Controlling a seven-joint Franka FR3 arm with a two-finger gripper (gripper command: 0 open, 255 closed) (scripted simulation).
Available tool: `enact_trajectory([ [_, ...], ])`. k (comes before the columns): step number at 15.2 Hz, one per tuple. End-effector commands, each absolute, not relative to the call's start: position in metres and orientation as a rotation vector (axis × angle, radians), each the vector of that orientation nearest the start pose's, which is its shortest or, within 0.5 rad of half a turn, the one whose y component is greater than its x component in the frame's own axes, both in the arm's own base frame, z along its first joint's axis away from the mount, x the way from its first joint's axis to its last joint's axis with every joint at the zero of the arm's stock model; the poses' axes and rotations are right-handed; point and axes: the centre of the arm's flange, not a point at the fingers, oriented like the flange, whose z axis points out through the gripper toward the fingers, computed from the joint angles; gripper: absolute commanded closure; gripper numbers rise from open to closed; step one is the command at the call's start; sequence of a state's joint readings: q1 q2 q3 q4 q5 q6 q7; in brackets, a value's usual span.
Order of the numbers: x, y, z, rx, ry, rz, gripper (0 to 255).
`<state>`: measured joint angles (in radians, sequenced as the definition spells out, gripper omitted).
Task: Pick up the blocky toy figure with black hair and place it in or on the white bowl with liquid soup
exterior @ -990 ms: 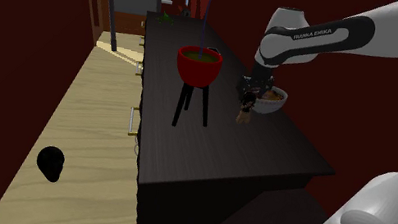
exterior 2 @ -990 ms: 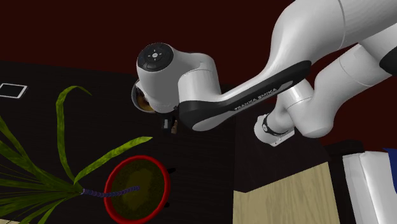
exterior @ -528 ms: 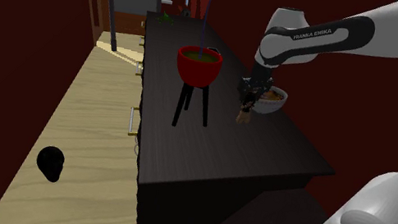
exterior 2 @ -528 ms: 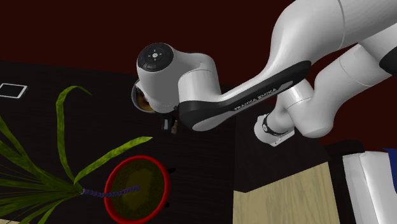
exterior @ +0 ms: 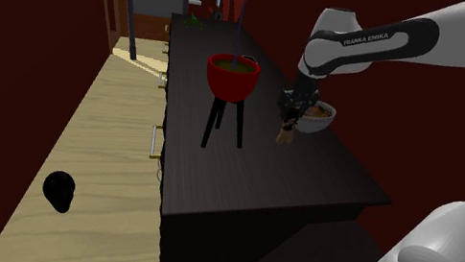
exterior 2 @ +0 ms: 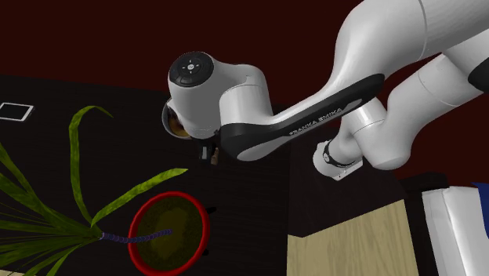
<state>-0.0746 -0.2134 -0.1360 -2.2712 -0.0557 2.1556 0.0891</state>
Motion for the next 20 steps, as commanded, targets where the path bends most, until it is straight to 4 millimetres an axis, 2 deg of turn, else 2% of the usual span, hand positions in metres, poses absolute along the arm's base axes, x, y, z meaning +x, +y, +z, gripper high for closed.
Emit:
enact_trajectory([
  [1,0.479,-0.107,0.461,-3.134,0.425,-0.150,255],
  [20,0.479,-0.107,0.562,-3.134,0.425,-0.150,255],
])
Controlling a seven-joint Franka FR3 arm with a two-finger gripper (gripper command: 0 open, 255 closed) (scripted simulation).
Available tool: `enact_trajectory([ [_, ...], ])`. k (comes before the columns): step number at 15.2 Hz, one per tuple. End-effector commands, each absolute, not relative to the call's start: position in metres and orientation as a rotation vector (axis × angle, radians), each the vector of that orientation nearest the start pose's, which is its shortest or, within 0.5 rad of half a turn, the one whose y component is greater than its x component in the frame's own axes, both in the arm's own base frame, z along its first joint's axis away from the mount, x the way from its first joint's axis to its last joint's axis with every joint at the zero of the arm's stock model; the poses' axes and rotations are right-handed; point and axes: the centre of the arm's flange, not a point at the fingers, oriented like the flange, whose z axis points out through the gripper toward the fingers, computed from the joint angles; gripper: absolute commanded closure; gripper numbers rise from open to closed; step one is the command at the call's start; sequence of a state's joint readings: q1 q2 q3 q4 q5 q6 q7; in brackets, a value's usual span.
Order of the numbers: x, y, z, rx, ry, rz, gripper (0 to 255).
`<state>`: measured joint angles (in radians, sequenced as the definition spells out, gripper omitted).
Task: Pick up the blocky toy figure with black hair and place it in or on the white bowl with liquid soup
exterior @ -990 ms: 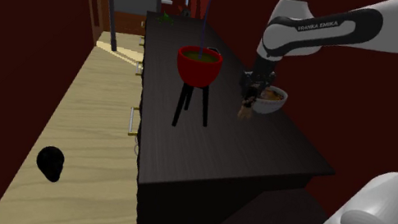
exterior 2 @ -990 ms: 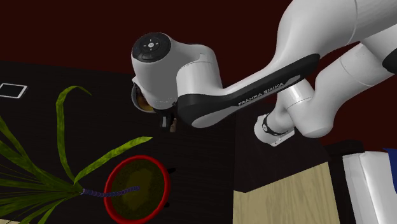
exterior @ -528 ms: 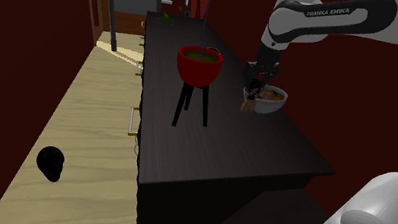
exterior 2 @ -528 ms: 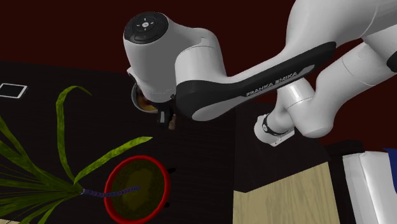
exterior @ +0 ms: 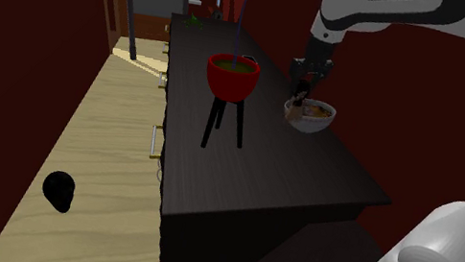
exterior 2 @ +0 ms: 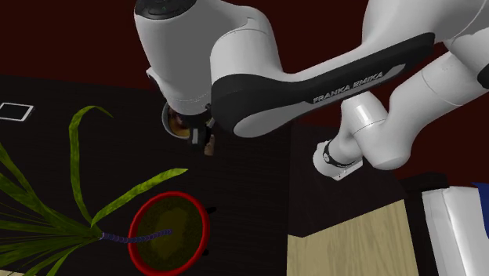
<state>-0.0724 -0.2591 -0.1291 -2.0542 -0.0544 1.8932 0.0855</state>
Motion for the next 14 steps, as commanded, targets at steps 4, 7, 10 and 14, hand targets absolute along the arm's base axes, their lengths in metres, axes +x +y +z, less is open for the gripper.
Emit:
enact_trajectory([
  [4,0.479,-0.107,0.583,-3.134,0.425,-0.150,255],
  [7,0.479,-0.107,0.599,-3.134,0.425,-0.150,255],
  [10,0.479,-0.107,0.614,-3.134,0.425,-0.150,255],
  [14,0.482,-0.132,0.631,-3.134,0.425,-0.150,255],
])
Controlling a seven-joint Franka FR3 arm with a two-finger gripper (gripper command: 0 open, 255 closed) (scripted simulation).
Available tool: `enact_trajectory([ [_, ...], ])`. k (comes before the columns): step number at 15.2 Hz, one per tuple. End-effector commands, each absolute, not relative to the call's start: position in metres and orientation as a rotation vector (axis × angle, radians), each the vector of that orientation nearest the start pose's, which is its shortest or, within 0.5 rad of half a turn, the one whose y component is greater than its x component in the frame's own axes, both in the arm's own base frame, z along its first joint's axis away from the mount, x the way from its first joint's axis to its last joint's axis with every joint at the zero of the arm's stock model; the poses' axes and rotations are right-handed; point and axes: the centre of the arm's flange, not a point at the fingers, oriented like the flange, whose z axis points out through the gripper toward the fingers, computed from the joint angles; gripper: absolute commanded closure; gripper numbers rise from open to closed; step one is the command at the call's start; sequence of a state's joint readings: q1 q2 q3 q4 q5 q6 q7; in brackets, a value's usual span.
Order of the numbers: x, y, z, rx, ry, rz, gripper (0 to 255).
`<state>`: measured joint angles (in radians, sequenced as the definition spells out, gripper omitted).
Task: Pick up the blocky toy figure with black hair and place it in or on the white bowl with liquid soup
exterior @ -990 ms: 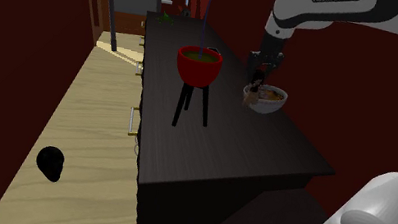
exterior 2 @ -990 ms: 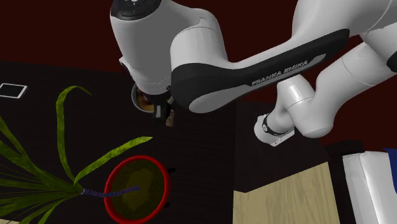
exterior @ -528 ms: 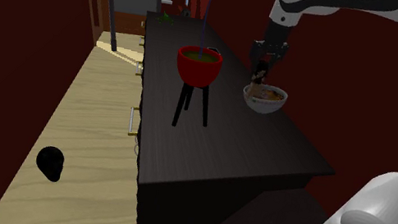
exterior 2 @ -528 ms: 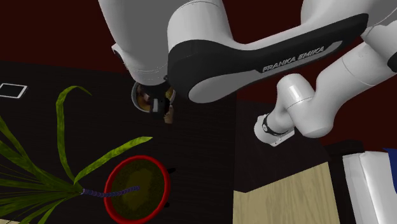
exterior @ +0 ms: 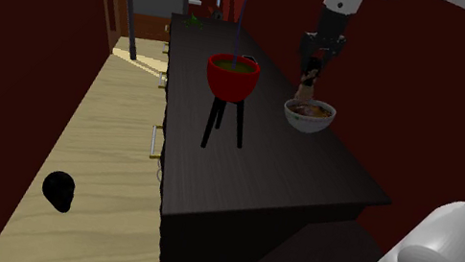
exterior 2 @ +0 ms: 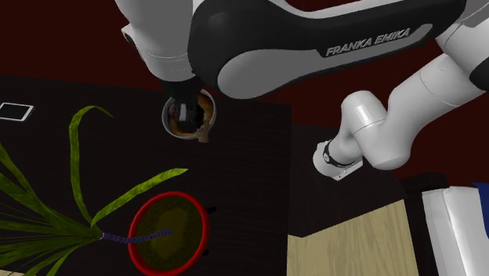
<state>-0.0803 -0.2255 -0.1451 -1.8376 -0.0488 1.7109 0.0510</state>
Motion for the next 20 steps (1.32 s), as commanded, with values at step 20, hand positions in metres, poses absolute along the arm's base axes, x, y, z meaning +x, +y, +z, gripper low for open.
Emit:
enact_trajectory([
  [20,0.498,-0.275,0.630,-3.134,0.425,-0.150,255],
])
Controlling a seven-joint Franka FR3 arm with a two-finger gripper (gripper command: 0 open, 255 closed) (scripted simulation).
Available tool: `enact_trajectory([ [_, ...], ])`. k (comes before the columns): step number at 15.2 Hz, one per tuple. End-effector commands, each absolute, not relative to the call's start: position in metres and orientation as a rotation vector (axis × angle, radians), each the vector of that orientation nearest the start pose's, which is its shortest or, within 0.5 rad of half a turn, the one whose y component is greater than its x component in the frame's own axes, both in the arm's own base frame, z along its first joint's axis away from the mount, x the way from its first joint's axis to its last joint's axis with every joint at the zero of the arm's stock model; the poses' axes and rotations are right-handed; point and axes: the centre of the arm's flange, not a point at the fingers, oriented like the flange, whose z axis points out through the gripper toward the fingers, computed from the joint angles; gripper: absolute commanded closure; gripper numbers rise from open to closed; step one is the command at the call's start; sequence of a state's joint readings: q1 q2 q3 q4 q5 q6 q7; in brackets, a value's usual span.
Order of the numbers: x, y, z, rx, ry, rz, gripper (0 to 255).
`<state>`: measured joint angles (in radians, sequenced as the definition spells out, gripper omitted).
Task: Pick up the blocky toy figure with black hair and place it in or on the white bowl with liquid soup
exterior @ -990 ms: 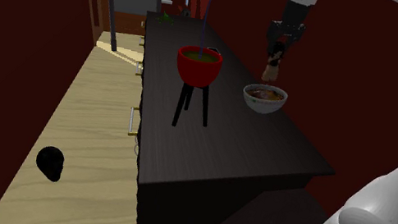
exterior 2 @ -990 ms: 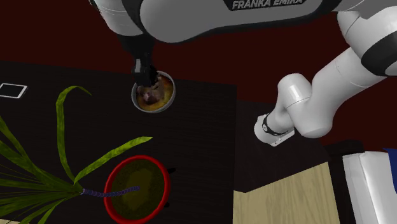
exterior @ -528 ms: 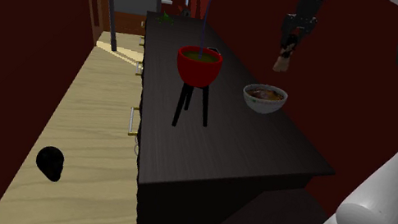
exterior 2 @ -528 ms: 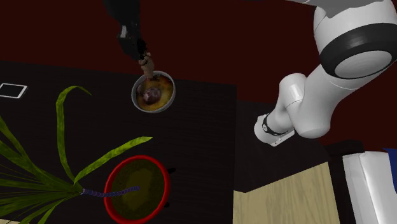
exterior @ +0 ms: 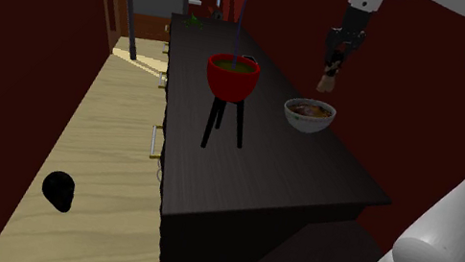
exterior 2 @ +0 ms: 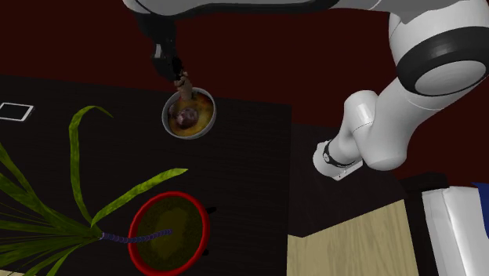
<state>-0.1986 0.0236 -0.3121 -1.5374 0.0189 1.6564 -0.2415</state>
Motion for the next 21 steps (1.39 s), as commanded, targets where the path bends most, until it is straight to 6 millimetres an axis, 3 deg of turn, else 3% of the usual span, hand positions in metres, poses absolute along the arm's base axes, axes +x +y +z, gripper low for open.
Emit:
enact_trajectory([
  [1,0.498,-0.275,0.625,-3.134,0.425,-0.150,255],
  [14,0.498,-0.275,0.554,-3.134,0.425,-0.150,255],
  [21,0.498,-0.275,0.554,-3.134,0.425,-0.150,255],
])
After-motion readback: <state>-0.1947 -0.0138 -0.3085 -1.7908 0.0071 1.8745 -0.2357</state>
